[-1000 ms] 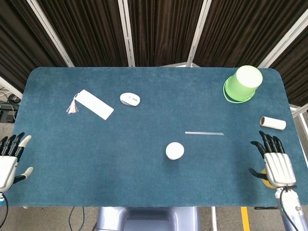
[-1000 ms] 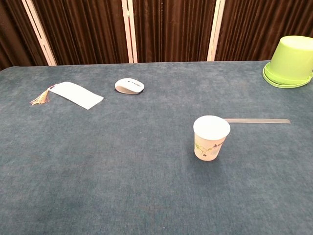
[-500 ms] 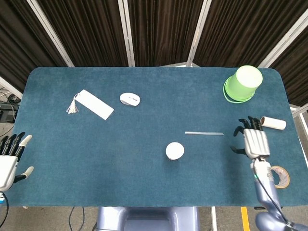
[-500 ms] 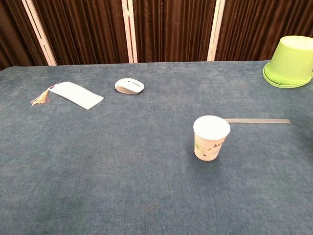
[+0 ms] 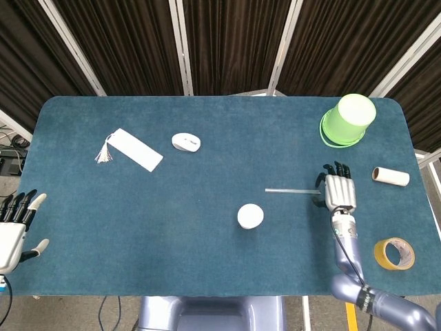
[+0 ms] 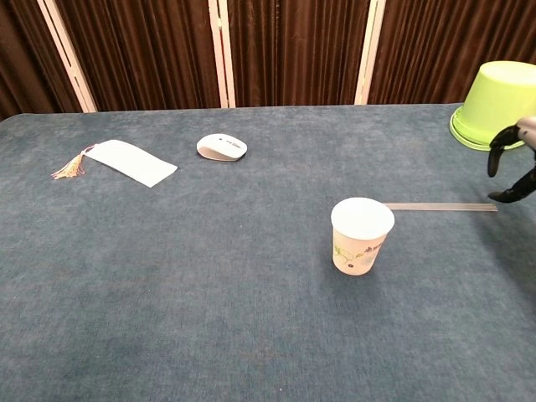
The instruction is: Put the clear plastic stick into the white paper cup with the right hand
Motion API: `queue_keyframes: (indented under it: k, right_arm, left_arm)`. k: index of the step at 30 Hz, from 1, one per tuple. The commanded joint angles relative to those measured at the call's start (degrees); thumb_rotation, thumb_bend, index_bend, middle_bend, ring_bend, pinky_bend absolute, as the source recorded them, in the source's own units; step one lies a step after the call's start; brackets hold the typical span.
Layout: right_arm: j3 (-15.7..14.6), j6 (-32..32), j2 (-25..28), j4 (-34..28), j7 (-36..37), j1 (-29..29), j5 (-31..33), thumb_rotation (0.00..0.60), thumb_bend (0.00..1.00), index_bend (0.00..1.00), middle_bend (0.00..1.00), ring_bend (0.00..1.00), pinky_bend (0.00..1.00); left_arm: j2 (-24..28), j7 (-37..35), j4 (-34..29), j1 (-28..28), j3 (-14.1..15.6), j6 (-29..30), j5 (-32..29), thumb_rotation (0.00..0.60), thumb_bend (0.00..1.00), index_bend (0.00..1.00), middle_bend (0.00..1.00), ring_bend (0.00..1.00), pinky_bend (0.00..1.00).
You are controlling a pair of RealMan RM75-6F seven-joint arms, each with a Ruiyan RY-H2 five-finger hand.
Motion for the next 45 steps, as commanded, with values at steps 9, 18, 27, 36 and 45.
queue_keyframes:
  k: [9, 18, 27, 36, 45]
  right_arm:
    - [1.5, -5.9, -4.3, 4.8, -0.6, 4.3, 6.2, 0.600, 0.25, 0.52, 0.18, 0.00, 0.00]
    - [2.8, -7.9, -6.1, 6.9, -0.3, 6.6, 9.7, 0.600, 0.25, 0.52, 0.18, 0.00, 0.00]
    - [2.9, -9.9, -8.0, 10.1, -0.7, 8.7, 12.2, 0.600, 0.29, 0.52, 0.18, 0.00, 0.00]
    - [2.4, -10.8, -8.4, 11.0, -0.8, 9.4, 13.5, 0.600, 0.33, 0.52, 0.18, 0.00, 0.00]
    - [1.7, -11.5, -8.8, 11.6, -0.6, 9.8, 14.3, 0.600, 0.39, 0.52, 0.18, 0.00, 0.00]
  left_arm:
    - [0.4, -0.2, -0.6, -0.6, 0.0, -1.6, -0.7, 0.600, 0.23, 0.00, 0.00, 0.00, 0.00]
    - [0.5, -0.8, -0.9, -1.2, -0.2, -2.7, -1.2, 0.600, 0.23, 0.00, 0.00, 0.00, 0.00]
    - [0.6, -1.1, -1.2, -1.8, -0.2, -3.5, -1.5, 0.600, 0.23, 0.00, 0.00, 0.00, 0.00]
    - [0.7, -1.1, -1.4, -2.0, -0.3, -4.1, -2.0, 0.600, 0.23, 0.00, 0.00, 0.00, 0.00]
    - [0.7, -0.8, -1.6, -1.9, -0.2, -3.8, -2.3, 0.600, 0.23, 0.01, 0.00, 0.00, 0.00]
